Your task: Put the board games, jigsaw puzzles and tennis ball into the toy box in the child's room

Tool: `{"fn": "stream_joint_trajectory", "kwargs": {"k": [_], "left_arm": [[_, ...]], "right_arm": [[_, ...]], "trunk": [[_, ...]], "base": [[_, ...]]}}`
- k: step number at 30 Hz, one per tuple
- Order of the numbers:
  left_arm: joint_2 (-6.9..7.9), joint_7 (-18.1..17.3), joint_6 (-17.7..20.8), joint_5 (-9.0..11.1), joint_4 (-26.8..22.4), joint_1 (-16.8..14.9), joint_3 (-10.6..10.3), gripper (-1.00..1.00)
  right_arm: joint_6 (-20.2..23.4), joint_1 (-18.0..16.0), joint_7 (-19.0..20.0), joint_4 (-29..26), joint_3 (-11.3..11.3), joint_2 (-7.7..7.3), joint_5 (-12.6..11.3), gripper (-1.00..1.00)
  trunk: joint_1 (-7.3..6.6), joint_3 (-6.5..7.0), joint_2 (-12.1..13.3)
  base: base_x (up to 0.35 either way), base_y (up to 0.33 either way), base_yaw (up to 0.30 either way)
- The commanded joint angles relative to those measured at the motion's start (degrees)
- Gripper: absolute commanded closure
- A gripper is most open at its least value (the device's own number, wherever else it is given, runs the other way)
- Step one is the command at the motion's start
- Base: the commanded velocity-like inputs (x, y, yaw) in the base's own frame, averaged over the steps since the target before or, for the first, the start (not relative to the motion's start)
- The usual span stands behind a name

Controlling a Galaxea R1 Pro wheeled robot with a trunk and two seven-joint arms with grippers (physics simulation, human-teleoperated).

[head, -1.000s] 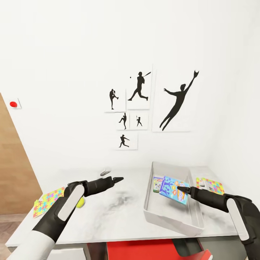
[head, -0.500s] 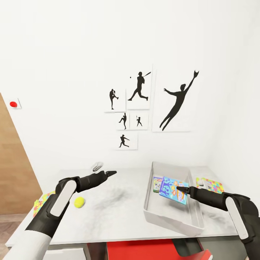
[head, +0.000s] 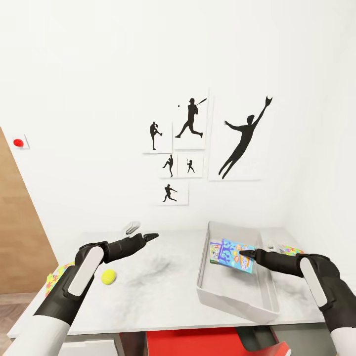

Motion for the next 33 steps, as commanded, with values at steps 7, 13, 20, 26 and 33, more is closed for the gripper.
{"fn": "stream_joint_trajectory", "kwargs": {"k": [7, 13, 20, 26, 33], "left_arm": [[0.04, -0.30, 0.13, -0.26, 0.30, -0.02, 0.01, -1.00], [0.04, -0.30, 0.14, -0.26, 1.20, -0.02, 0.01, -1.00], [0.04, -0.30, 0.14, -0.26, 1.59, -0.02, 0.06, -1.00], [0.04, -0.30, 0.14, -0.27, 1.82, -0.02, 0.07, -1.00], [0.04, -0.30, 0.14, -0.30, 2.05, -0.02, 0.07, -1.00]], "right_arm": [[0.40, -4.59, -0.03, 8.82, 7.59, -0.07, -0.07, 1.00], [0.47, -8.95, -0.22, 17.36, 10.69, -0.11, -0.04, 1.00], [0.42, -12.95, -0.25, 25.24, 12.98, -0.11, -0.06, 1.00], [0.36, -14.32, -0.15, 27.92, 15.40, -0.12, -0.15, 1.00], [0.33, -14.77, -0.13, 28.80, 16.94, -0.12, -0.18, 1.00]], "trunk": [[0.02, -0.03, -0.06], [0.02, -0.03, -0.06], [0.02, -0.03, -0.06], [0.02, -0.03, -0.06], [0.02, -0.03, -0.06]], "base": [[0.000, 0.000, 0.000], [0.000, 0.000, 0.000], [0.000, 0.000, 0.000], [0.000, 0.000, 0.000], [0.000, 0.000, 0.000]]}}
